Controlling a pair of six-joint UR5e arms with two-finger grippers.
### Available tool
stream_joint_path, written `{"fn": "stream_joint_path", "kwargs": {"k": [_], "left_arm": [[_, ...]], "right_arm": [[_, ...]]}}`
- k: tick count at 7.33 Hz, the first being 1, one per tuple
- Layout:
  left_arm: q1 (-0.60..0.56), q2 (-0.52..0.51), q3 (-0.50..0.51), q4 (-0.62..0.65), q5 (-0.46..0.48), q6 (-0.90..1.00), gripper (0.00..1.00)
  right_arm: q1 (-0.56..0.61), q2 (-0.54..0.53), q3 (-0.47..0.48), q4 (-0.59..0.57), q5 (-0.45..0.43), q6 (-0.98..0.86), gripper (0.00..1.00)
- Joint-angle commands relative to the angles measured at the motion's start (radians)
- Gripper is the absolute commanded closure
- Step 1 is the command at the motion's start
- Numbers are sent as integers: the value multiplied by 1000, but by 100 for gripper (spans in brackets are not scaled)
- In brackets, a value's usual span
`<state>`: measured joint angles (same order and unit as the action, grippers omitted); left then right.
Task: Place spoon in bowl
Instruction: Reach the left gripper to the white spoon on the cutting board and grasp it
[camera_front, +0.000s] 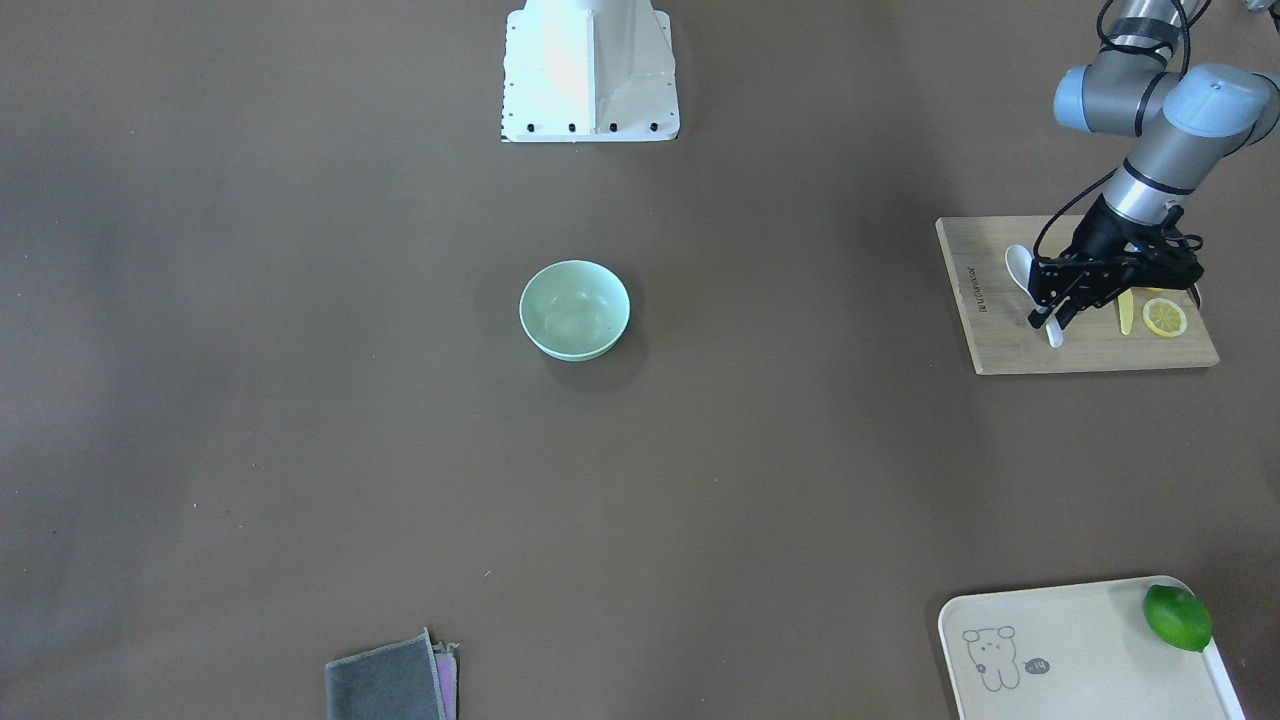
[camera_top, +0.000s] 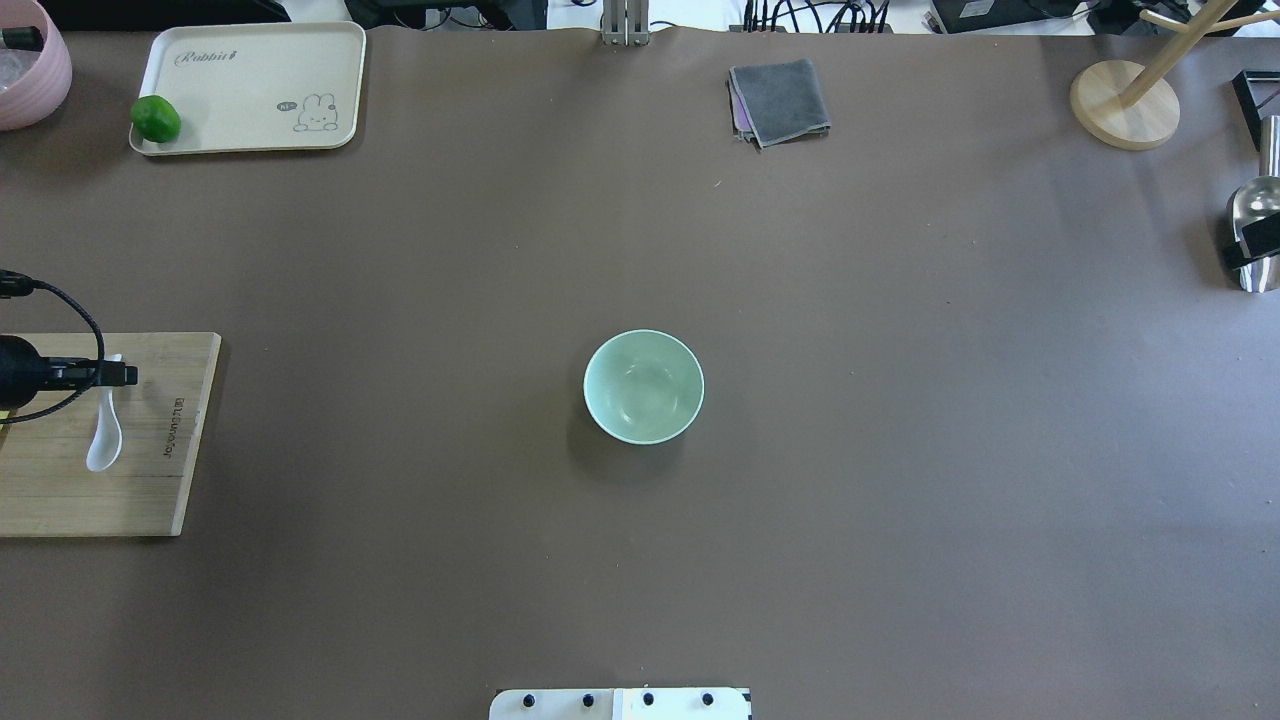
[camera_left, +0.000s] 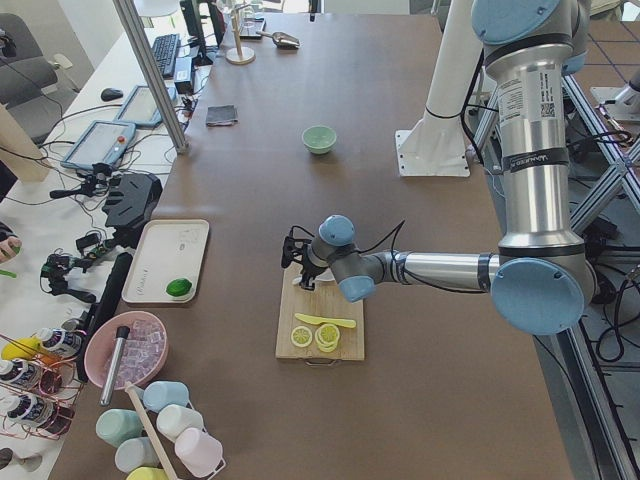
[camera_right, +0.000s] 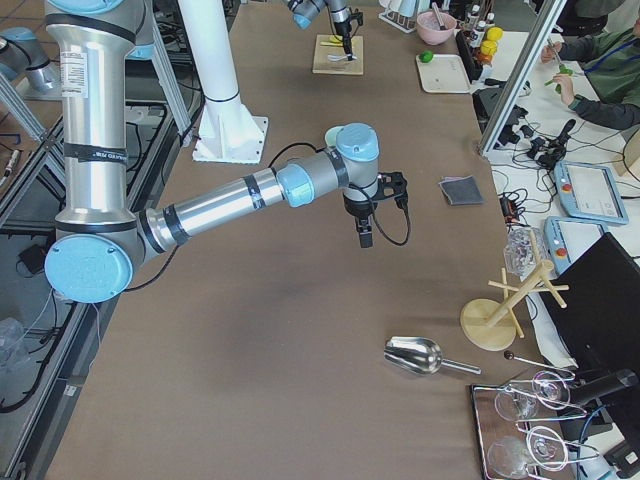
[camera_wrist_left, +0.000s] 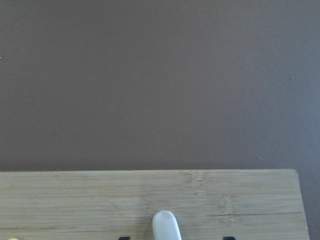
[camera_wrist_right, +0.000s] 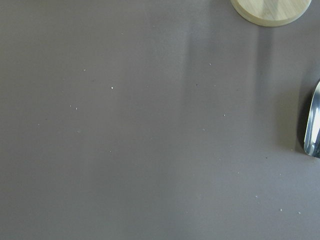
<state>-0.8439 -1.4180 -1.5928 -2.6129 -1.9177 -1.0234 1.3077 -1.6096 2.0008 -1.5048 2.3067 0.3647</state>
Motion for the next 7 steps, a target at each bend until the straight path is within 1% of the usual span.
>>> {"fn": "stream_joint_path", "kwargs": {"k": [1, 3, 4, 5, 6, 7], "left_arm": [[0, -6, -9, 1, 0, 3, 100], [2, -60, -44, 10, 0, -4, 100], [2, -117, -45, 17, 0, -41, 100], [28, -180, -47, 17, -1, -120, 100], [87, -265, -41, 17, 6, -238, 100], [170, -348, -36, 19, 87, -330, 100]], "right_arm": [[5, -6, 1, 2, 0, -1, 0], [11, -16, 9, 2, 0, -1, 0], [13, -33, 15, 3, 0, -3, 0], [13, -83, 13, 58, -3, -3, 0], [13, -155, -6, 169, 0, 0, 0], [22, -206, -35, 257, 0, -1, 0]]}}
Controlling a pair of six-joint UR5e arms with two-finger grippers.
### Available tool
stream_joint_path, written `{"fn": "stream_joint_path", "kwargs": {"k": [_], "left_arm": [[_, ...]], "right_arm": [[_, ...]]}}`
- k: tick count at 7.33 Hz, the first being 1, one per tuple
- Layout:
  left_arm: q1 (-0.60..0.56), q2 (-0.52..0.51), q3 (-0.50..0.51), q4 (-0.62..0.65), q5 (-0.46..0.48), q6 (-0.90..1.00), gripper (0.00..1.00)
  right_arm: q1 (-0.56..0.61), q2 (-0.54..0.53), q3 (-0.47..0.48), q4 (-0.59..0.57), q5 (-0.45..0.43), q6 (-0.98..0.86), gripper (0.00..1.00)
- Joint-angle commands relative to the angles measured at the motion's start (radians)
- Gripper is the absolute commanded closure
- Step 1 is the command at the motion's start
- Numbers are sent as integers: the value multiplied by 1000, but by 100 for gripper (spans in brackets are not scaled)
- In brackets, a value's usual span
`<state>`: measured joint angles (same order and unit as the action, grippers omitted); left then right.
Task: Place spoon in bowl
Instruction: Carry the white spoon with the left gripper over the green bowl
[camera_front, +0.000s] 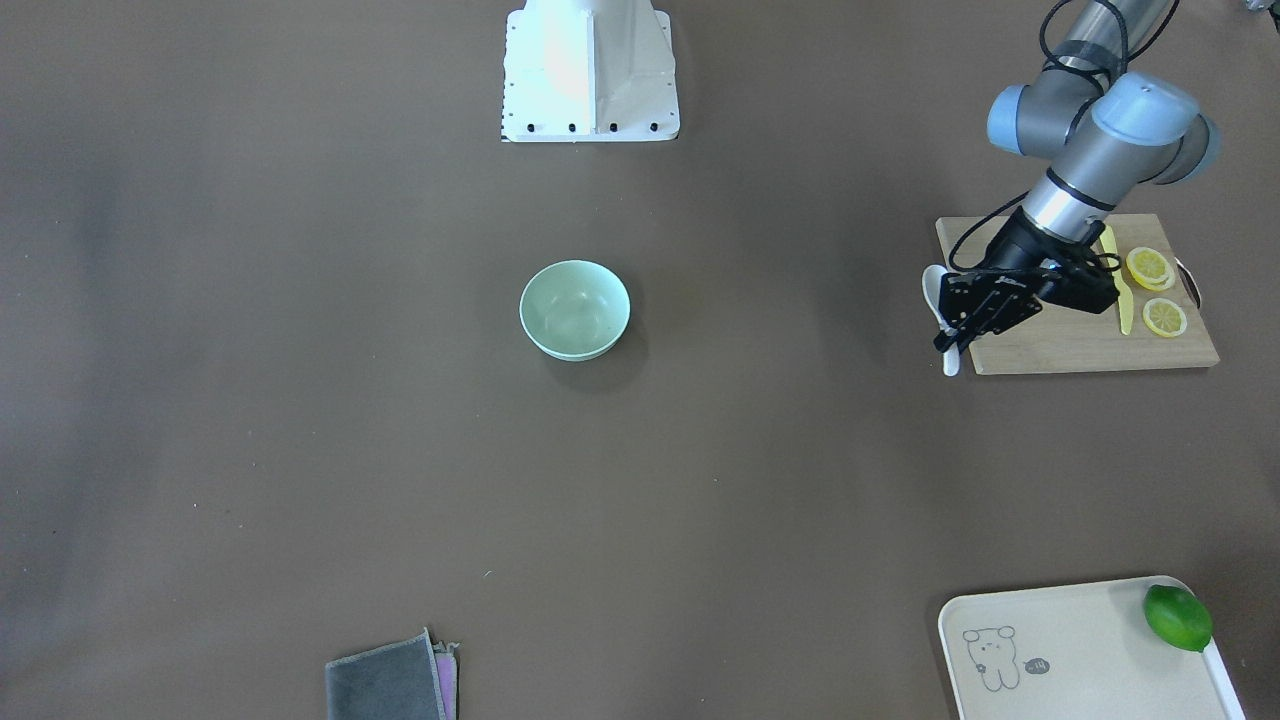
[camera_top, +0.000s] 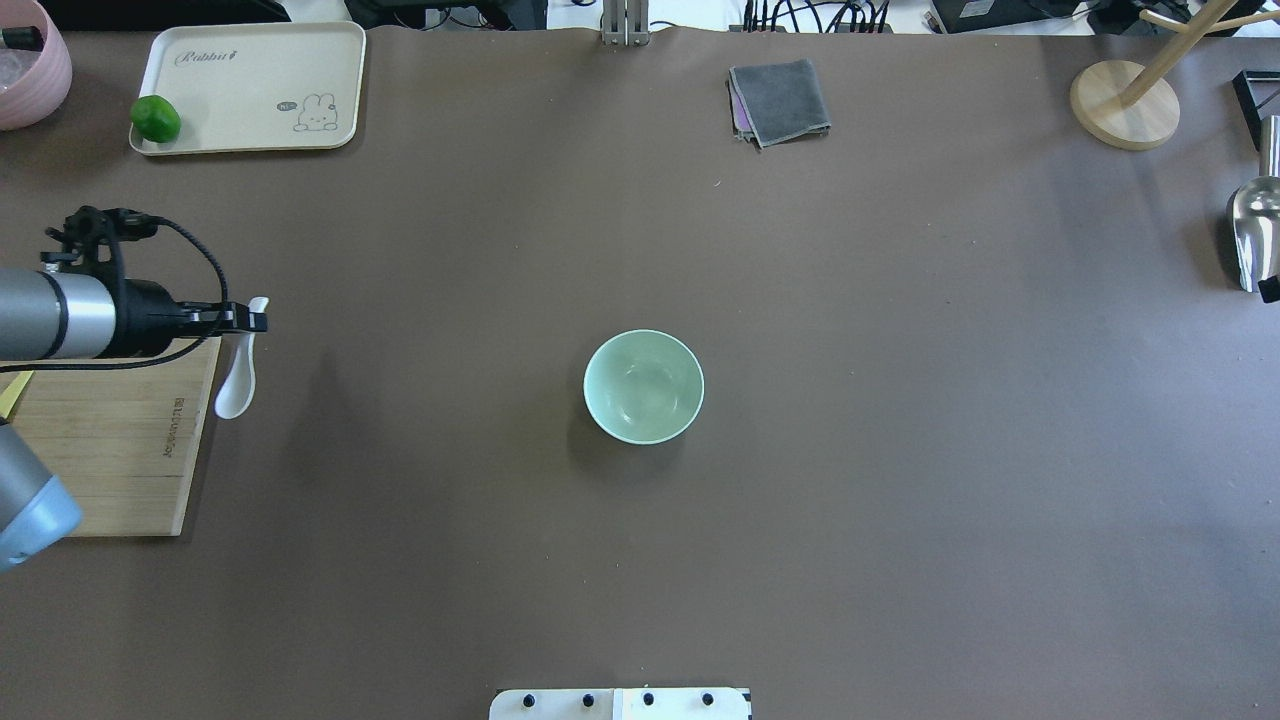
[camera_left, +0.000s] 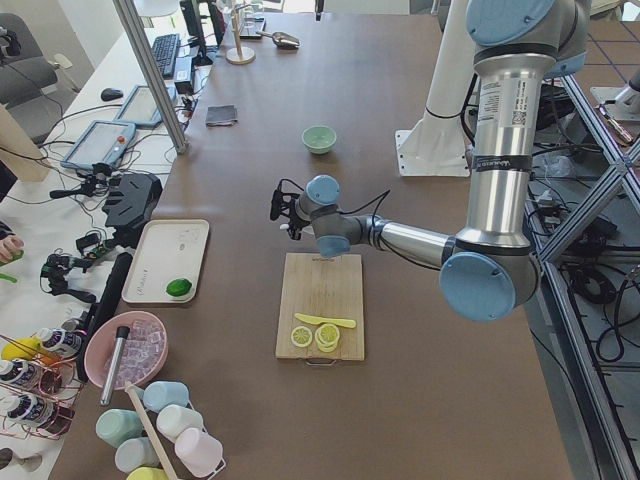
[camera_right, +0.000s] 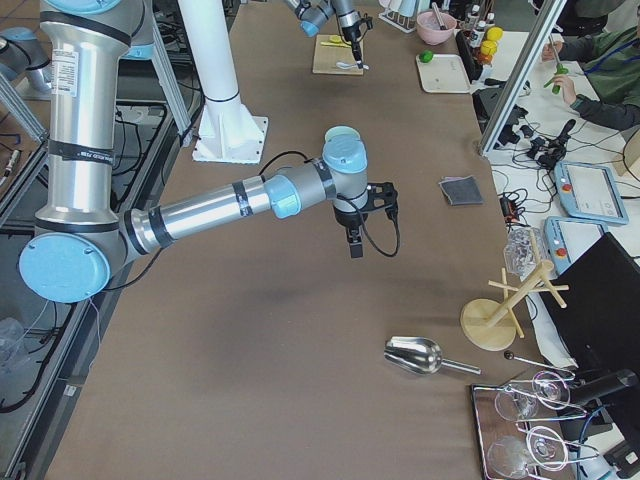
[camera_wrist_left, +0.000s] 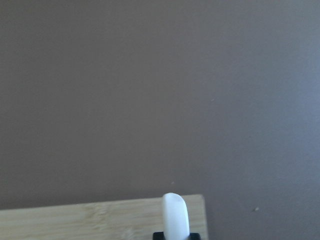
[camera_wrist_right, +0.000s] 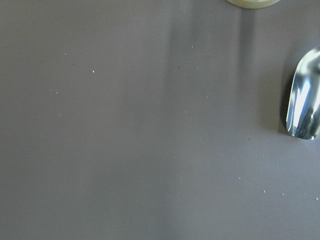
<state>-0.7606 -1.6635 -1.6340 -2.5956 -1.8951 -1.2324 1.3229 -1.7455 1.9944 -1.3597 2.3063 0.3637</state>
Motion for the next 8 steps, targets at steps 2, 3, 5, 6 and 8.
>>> {"fn": "stream_joint_path", "kwargs": {"k": [2, 3, 5, 6, 8], "left_arm": [[289, -316, 19, 189, 299, -244, 100], [322, -414, 17, 287, 326, -321, 100], [322, -458, 13, 302, 323, -343, 100], [322, -467, 14, 304, 326, -343, 100], [323, -556, 96, 304, 353, -398, 100]], "right_arm": [[16, -111, -78, 166, 1, 3, 0], [31, -120, -88, 172, 2, 0, 0], [41, -118, -88, 174, 4, 1, 0], [41, -118, -86, 174, 4, 3, 0], [41, -120, -88, 172, 4, 3, 0]]}}
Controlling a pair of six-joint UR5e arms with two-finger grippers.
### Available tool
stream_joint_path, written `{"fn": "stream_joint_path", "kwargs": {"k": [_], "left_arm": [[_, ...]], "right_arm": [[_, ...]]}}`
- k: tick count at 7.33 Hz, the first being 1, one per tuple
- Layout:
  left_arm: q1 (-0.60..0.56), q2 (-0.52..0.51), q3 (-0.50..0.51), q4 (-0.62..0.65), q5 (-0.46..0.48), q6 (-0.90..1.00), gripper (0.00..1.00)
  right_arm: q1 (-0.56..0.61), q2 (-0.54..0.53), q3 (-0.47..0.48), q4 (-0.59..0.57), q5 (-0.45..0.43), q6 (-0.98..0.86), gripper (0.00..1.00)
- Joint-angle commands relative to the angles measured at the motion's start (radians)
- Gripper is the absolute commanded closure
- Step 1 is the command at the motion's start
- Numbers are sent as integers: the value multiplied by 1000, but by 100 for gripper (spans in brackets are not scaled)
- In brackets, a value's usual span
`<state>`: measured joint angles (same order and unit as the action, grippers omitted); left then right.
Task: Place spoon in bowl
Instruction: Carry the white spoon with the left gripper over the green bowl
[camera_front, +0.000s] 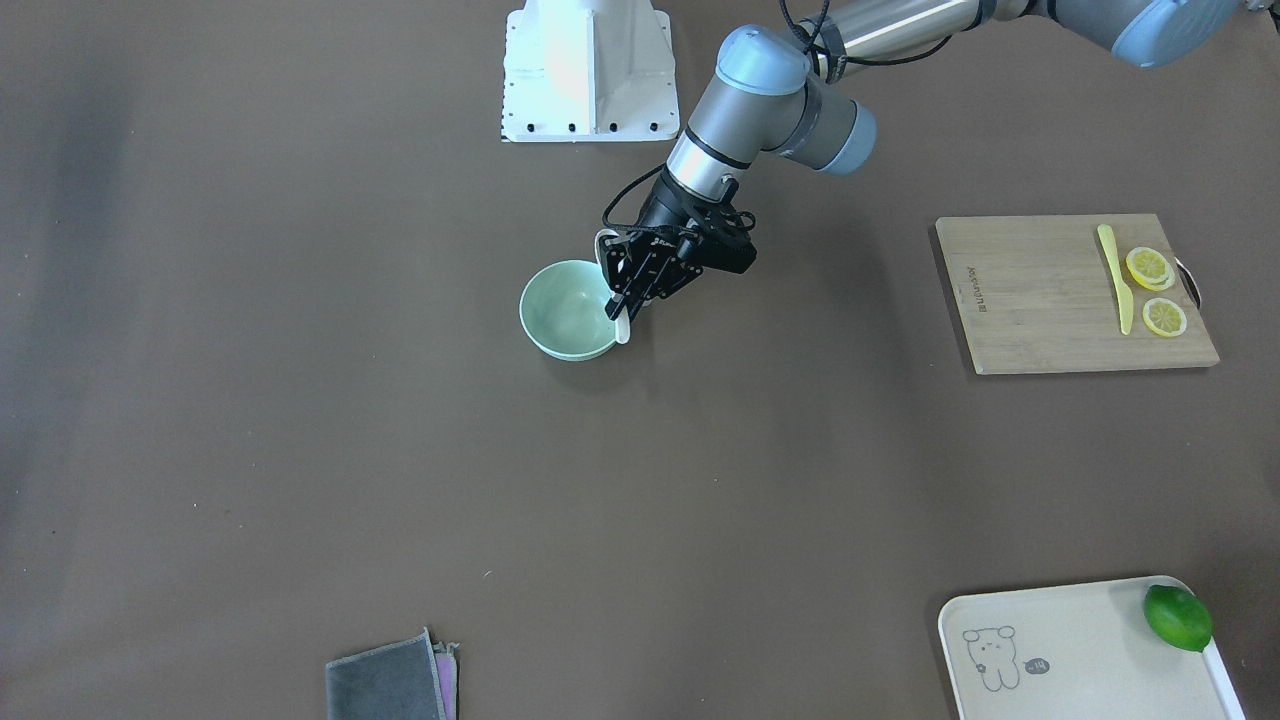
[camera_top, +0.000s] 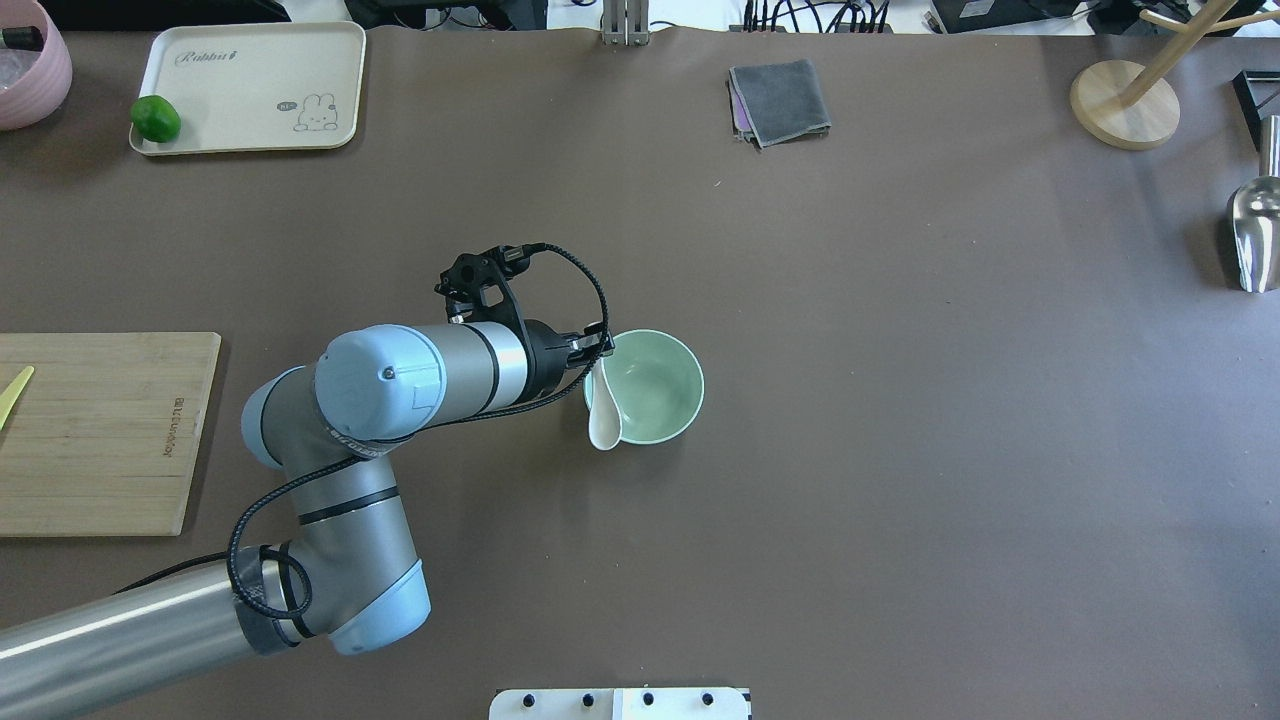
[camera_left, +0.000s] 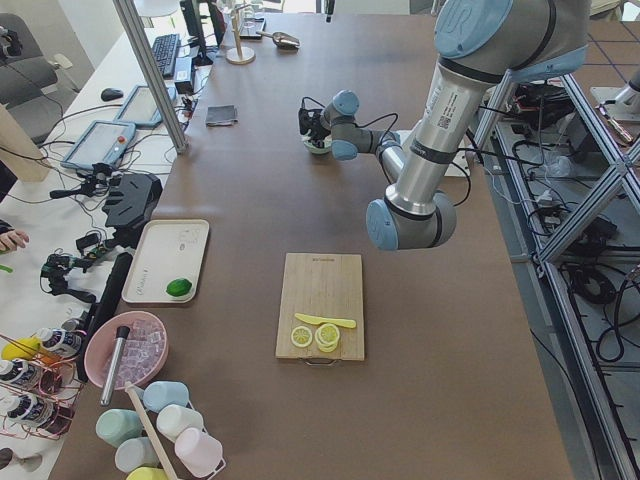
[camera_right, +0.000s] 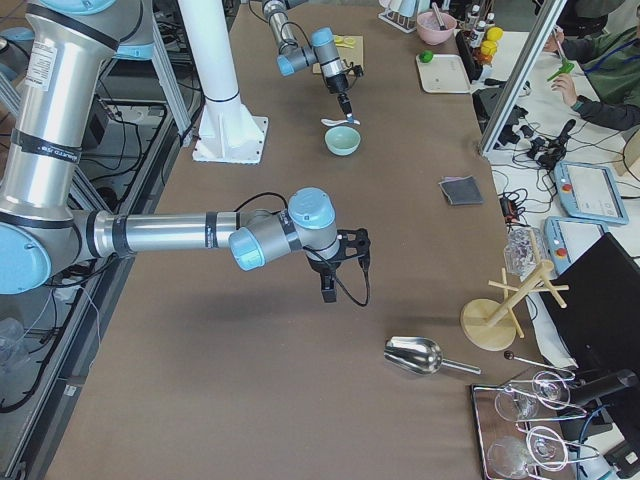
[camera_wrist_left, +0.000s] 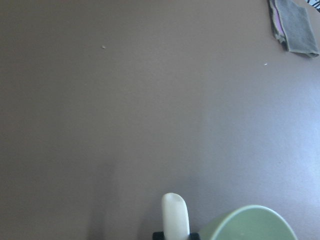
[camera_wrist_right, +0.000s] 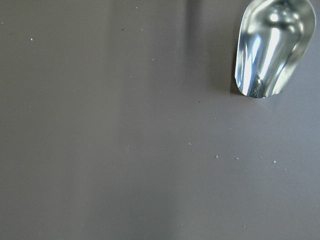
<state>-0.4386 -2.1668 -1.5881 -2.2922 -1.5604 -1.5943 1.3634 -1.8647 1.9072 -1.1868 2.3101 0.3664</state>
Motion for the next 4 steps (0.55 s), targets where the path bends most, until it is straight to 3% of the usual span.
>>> {"fn": "stream_joint_path", "kwargs": {"k": [1, 2, 4], "left_arm": [[3, -79, 78, -1, 49, -55, 100], [1, -74, 82, -1, 53, -53, 100], [3, -67, 86, -7, 98, -46, 3]], "right_arm": [[0, -1, 0, -1, 0, 0, 0], [0, -1, 0, -1, 0, 2, 0], [0, -1, -3, -1, 0, 2, 0]]}}
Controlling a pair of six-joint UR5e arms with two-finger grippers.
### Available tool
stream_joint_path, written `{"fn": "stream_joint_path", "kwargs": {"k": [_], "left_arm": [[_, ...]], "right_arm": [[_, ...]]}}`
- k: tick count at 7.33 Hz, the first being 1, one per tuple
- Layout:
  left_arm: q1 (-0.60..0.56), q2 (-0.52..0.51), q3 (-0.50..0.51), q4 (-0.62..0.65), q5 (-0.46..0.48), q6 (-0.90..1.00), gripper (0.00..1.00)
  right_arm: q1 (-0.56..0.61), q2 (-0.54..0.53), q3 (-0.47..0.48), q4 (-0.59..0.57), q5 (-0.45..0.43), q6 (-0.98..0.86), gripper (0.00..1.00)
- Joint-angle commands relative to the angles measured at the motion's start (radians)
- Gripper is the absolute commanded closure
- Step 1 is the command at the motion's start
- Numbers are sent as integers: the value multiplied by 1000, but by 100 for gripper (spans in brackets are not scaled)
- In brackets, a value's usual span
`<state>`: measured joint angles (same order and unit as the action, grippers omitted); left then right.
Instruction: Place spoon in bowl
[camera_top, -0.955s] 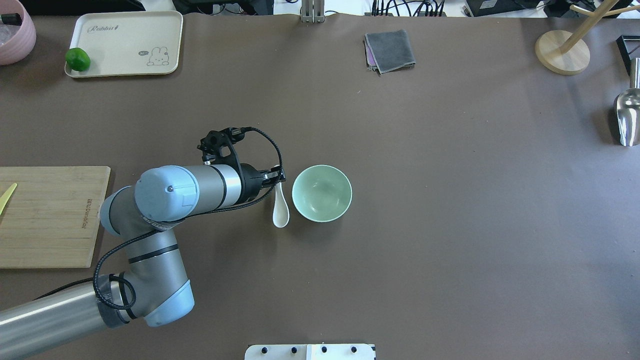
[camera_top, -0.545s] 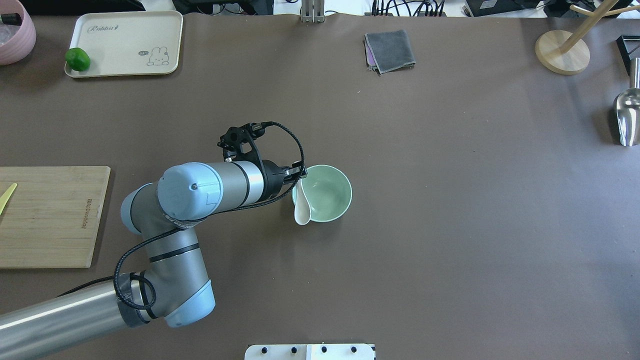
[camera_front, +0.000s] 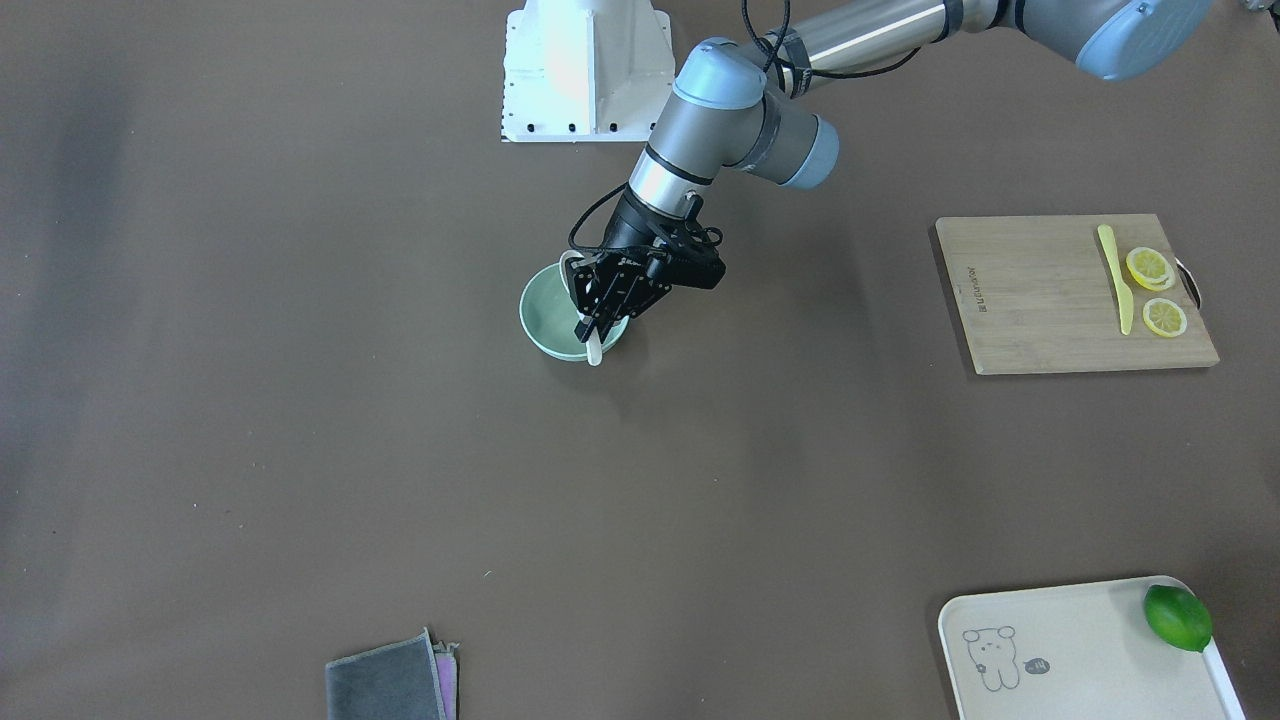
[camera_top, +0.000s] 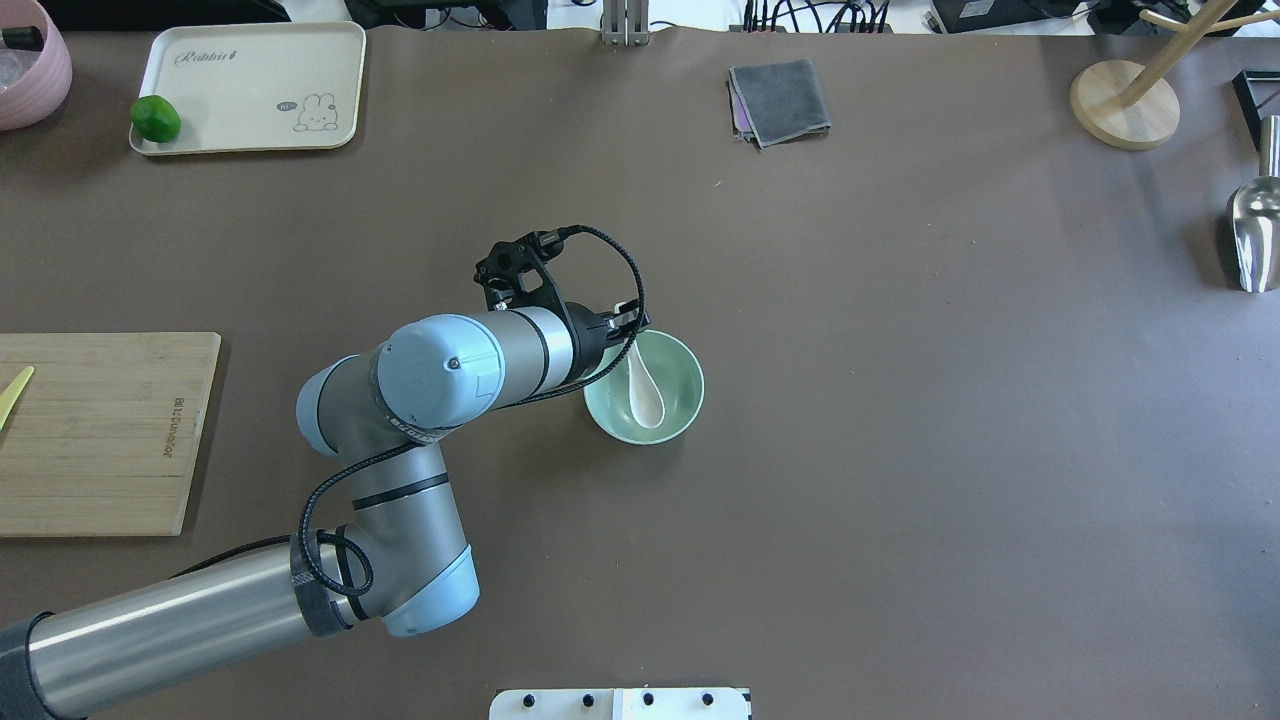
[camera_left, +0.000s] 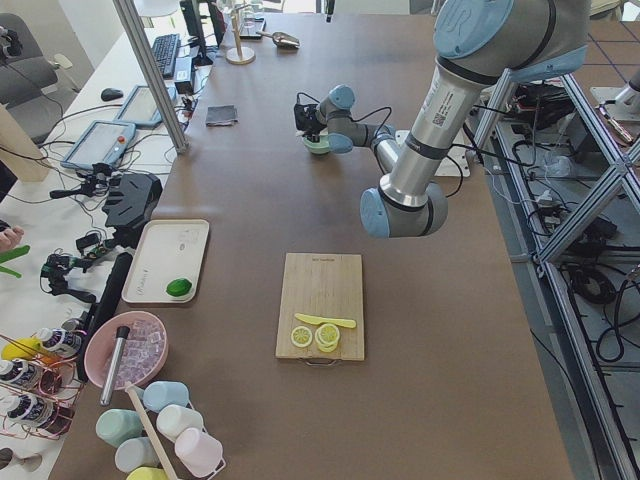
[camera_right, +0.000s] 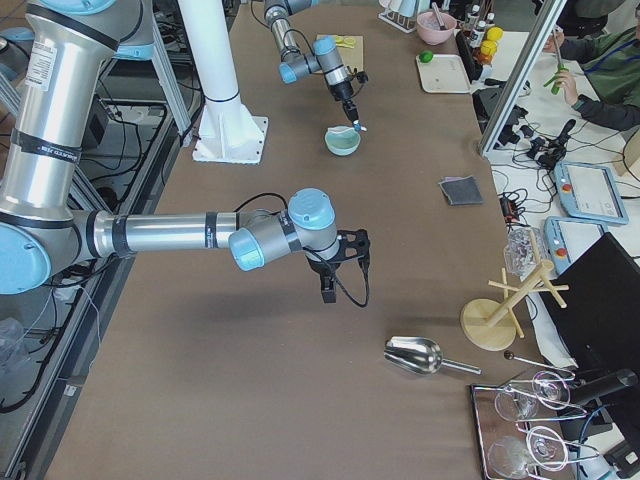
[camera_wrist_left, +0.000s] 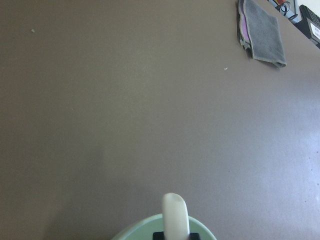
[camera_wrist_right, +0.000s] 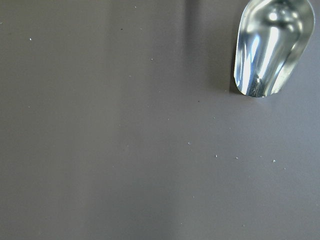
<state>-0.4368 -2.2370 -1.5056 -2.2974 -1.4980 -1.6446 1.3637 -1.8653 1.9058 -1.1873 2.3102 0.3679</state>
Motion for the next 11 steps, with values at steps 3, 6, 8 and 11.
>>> {"fn": "stream_joint_path", "kwargs": {"k": [3, 6, 8, 11], "left_arm": [[-8, 72, -113, 12, -6, 146, 2], [-200, 360, -491, 380, -277, 398, 2], [-427, 541, -605, 516, -471, 777, 2], [-967, 719, -356, 555, -902, 1583, 2]], "right_arm": [[0, 0, -23, 0, 18, 0, 0], [21, -27, -48, 0, 52, -1, 0], [60, -57, -45, 2, 40, -7, 0], [133, -101, -54, -15, 28, -131, 0]]}}
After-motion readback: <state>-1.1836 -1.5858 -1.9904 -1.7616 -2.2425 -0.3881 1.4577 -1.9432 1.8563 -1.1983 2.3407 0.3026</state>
